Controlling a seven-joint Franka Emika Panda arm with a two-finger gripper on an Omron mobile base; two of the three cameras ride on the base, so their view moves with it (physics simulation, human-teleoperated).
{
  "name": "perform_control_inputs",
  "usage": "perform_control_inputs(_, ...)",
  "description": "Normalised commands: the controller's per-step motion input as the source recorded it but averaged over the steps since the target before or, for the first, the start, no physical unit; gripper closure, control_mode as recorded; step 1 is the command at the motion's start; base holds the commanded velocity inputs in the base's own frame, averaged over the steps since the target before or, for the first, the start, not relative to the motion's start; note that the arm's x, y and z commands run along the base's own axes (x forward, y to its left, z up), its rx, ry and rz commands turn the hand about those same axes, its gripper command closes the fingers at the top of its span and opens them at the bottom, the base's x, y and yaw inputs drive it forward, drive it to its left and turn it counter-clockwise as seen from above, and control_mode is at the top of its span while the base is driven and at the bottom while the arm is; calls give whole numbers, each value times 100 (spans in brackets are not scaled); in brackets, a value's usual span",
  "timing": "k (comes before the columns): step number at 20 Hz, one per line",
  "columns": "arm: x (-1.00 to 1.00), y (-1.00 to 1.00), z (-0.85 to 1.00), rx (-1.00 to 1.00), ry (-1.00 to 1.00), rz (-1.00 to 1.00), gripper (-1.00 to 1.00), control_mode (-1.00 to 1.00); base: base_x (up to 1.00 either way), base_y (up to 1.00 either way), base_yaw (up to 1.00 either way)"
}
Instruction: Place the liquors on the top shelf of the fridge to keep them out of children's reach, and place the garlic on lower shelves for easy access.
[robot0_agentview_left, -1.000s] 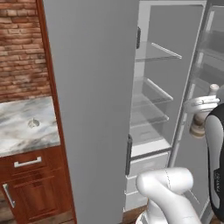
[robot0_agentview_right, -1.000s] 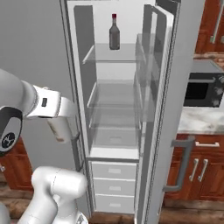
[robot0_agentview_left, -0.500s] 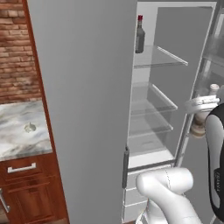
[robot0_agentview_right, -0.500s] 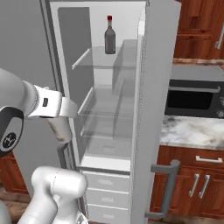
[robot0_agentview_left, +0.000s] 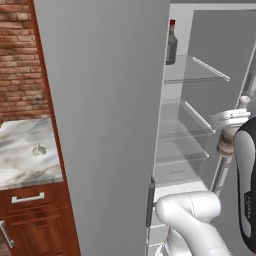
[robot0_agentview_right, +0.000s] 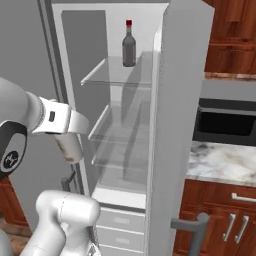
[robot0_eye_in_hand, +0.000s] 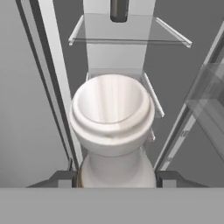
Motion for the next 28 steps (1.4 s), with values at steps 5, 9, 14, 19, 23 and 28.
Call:
perform_control_inputs(5, 0, 0, 0, 0, 0, 0, 100, 100, 34, -32, 10)
perform_control_inputs(9, 0, 0, 0, 0, 0, 0, 100, 100, 33, -32, 10)
perform_control_inputs(14, 0, 0, 0, 0, 0, 0, 100, 100, 32, -28, 10)
perform_control_inputs(19, 0, 0, 0, 0, 0, 0, 100, 100, 32, -29, 10)
perform_control_inputs(23, 0, 0, 0, 0, 0, 0, 100, 100, 30, -35, 9)
perform_control_inputs(28, 0, 0, 0, 0, 0, 0, 100, 100, 28, -36, 9)
